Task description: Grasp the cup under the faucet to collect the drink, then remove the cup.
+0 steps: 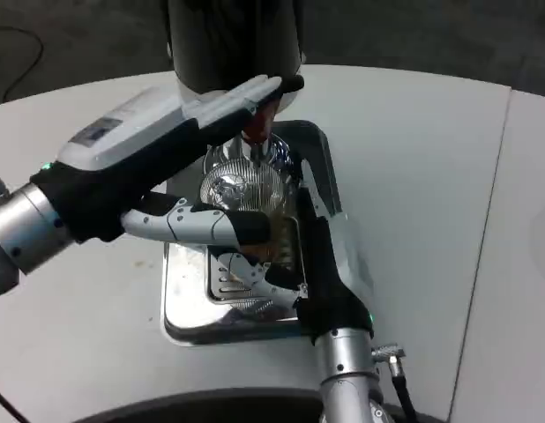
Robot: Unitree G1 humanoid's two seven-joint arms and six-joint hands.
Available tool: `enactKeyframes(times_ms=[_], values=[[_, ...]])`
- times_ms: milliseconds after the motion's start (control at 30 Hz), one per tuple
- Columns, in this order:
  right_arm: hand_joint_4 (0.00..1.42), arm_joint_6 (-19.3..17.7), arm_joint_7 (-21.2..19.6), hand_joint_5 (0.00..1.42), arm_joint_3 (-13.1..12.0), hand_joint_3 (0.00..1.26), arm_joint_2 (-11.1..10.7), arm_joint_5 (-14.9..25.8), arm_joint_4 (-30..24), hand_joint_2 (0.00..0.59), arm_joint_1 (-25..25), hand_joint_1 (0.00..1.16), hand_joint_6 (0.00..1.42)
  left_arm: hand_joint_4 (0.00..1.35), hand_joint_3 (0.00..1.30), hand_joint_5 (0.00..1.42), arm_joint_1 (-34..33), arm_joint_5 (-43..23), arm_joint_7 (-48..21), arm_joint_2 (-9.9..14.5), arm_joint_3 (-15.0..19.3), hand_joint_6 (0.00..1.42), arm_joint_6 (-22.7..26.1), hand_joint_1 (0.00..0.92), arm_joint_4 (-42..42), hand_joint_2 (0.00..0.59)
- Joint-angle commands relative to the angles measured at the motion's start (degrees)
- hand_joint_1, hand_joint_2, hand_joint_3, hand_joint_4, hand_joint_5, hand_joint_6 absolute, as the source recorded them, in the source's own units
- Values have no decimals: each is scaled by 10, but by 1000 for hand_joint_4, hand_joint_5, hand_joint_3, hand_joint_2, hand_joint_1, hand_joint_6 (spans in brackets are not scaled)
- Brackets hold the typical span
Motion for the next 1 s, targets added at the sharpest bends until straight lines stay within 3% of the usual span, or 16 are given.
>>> enactKeyframes(times_ms=[33,667,900,1000], values=[[81,0,-2,102,0,33,81,9,12,165,-40,703,96,11,66,115,10,15,-13,10,-9,58,1,0,9,56],[103,-10,-4,118,-1,33,94,30,65,170,-78,712,109,14,67,116,10,11,-11,14,-5,58,1,0,17,56],[212,-10,-10,226,3,61,99,28,68,169,-78,711,202,15,67,123,11,-7,-14,11,0,58,10,0,22,55],[360,-10,-14,391,4,159,101,29,70,178,-78,748,317,15,67,124,12,-35,-20,6,5,58,26,0,27,55]])
